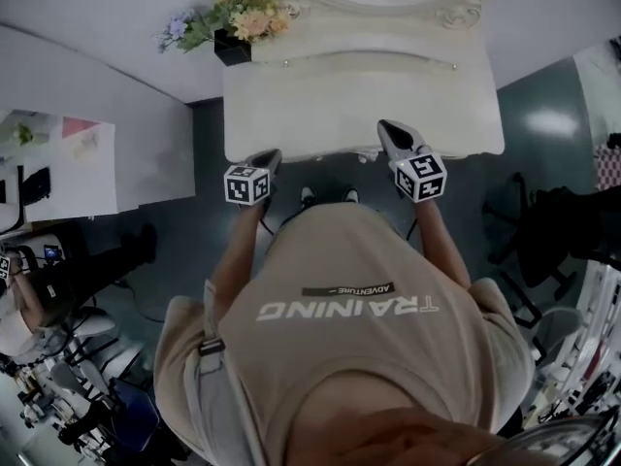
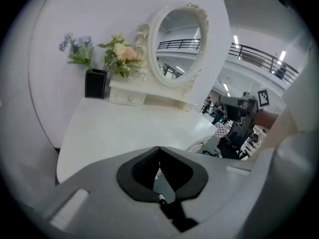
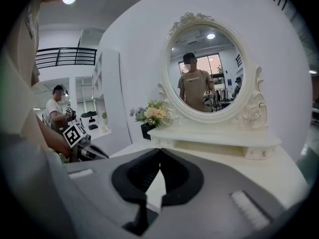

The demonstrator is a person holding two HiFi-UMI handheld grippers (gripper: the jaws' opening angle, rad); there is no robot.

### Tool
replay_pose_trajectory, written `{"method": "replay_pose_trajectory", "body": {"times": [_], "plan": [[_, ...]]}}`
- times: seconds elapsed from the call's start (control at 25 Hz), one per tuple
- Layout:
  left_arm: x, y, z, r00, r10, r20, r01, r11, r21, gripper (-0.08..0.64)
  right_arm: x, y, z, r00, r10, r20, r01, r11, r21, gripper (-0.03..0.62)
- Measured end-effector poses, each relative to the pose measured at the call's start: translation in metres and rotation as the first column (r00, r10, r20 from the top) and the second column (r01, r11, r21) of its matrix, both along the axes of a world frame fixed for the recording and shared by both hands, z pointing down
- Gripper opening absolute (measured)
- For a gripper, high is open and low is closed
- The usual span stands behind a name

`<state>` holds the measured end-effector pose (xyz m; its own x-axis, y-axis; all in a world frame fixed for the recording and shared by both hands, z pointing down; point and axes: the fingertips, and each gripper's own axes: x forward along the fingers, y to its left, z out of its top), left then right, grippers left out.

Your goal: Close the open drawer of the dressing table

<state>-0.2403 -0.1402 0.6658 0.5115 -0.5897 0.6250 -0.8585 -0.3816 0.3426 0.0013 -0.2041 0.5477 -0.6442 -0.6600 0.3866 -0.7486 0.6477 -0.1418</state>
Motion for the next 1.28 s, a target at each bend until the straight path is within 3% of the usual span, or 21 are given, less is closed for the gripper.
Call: {"method": "replay_pose_trajectory", "body": {"times": [0.12,0.28,0.52,0.88,1.04,1.28], "plan": [[0.009,-0.009,-0.04,0.992,0.07,0.107,-0.081,0.992,0.101,0.006,0.005,-0.006,-0.006,1.0,0.003,0.021,-0.003,1.0,0.001,-0.002],[0.024,-0.021,-0.109,0.987,0.106,0.125,-0.135,0.957,0.257,0.006,0.009,-0.008,-0.021,0.999,0.013,0.042,-0.014,1.0,0.02,-0.002],[0.038,-0.049,-0.214,0.992,0.082,0.092,-0.117,0.86,0.496,0.006,0.005,-0.009,-0.066,0.997,-0.035,0.063,0.029,0.995,0.092,-0.002],[0.03,-0.08,-0.289,1.0,-0.001,0.008,-0.004,0.782,0.624,0.006,-0.003,-0.032,-0.127,0.994,-0.095,0.059,0.083,0.98,0.184,-0.002],[0.016,-0.091,-0.317,0.999,-0.026,0.026,0.001,0.739,0.674,0.006,-0.022,-0.049,-0.156,0.991,-0.126,0.056,0.108,0.963,0.248,-0.002],[0.002,-0.107,-0.376,0.997,-0.068,0.031,0.02,0.639,0.769,0.006,-0.044,-0.064,-0.216,0.988,-0.142,0.058,0.11,0.919,0.378,-0.002]]}}
